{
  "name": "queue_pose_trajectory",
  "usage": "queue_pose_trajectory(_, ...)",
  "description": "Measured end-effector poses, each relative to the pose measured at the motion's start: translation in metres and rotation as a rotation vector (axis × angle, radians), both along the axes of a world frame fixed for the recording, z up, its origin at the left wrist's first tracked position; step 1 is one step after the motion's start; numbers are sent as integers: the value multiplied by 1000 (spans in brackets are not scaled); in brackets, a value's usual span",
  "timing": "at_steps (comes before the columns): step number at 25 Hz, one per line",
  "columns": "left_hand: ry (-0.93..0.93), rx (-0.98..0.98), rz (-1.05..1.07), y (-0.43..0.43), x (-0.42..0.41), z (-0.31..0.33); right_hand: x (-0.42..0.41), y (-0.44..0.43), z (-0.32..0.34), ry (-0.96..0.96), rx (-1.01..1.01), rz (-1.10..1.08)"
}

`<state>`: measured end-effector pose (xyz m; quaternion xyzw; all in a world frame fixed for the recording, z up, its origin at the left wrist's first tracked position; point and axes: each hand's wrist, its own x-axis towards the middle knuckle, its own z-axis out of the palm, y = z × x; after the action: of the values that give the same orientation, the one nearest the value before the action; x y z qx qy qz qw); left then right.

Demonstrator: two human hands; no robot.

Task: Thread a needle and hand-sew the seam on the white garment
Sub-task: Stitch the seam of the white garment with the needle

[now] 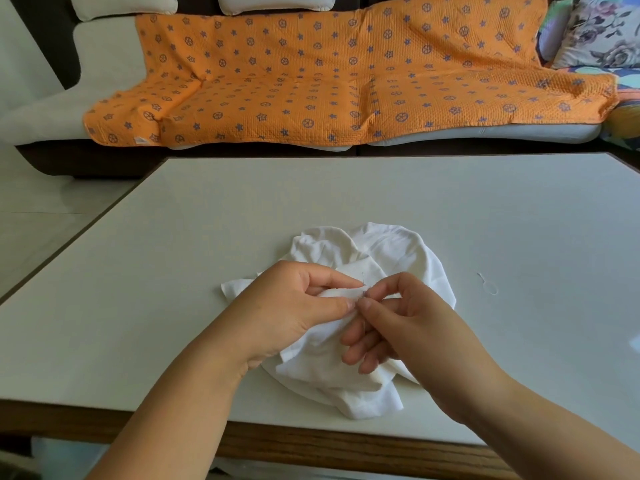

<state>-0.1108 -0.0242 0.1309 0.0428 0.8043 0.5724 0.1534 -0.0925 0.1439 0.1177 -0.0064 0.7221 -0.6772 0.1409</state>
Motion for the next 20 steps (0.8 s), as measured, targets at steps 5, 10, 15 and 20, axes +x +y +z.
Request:
queue_pose_trajectory(5, 62, -86, -16, 2, 1, -2, -2, 3, 4, -33, -82, -1)
queue_pose_trajectory(10, 57, -141, -49, 3, 0, -5, -5, 7, 8, 22, 168, 42)
queue_pose_trajectory(15, 33, -145, -42, 1, 0, -4, -33, 33, 10, 86, 67, -262)
queue_pose_trajectory(20, -31, -96, -34, -1, -2, -3, -53, 53, 15, -167, -724, -304)
